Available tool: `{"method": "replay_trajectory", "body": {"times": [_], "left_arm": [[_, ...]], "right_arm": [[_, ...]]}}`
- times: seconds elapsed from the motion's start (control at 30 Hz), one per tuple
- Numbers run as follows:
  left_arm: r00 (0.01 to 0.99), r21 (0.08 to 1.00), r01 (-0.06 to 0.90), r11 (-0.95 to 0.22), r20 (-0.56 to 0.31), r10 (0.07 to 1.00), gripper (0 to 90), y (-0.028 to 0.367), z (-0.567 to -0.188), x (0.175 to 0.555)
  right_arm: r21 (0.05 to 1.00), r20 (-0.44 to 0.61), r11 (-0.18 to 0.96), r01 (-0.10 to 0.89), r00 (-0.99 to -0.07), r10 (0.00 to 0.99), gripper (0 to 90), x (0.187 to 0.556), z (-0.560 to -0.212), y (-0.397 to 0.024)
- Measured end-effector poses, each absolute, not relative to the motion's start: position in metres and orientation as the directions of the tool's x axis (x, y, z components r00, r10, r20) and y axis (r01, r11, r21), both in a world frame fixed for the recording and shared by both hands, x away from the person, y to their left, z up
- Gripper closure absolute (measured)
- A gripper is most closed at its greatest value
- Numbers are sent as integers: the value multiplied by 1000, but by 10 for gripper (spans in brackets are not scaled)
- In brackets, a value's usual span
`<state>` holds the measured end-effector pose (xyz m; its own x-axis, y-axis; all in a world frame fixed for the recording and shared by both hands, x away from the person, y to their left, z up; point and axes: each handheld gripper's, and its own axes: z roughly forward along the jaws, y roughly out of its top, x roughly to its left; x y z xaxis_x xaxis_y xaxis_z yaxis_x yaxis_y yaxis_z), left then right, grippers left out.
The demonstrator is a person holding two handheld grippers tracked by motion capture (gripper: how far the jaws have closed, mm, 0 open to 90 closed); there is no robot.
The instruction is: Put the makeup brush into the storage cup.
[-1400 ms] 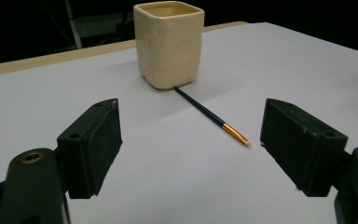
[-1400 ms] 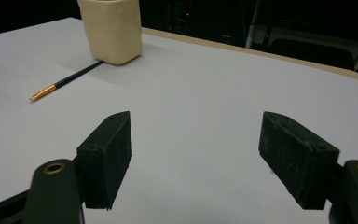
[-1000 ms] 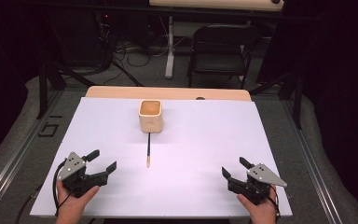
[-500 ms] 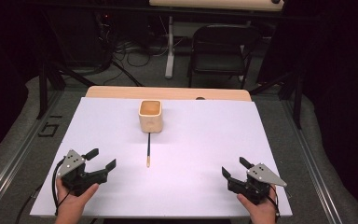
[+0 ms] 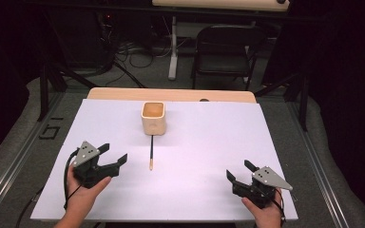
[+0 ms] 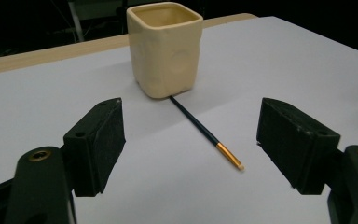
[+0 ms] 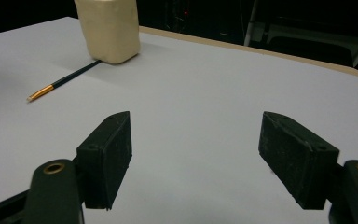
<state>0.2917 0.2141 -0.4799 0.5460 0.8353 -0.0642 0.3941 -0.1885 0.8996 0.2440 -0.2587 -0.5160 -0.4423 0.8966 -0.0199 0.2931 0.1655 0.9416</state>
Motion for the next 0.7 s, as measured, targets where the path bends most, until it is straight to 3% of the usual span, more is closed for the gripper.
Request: {"method": "replay_trajectory", "body": {"times": [0.37, 0.7], "left_arm": [[562, 871, 426, -245, -43, 826, 235, 193, -470, 310], [557, 797, 531, -289, -71, 828, 236, 182, -471, 325]], "right_arm": [[941, -16, 164, 296, -444, 896, 259, 244, -517, -259], [939, -18, 169, 299, -448, 894, 259, 244, -517, -259]]}}
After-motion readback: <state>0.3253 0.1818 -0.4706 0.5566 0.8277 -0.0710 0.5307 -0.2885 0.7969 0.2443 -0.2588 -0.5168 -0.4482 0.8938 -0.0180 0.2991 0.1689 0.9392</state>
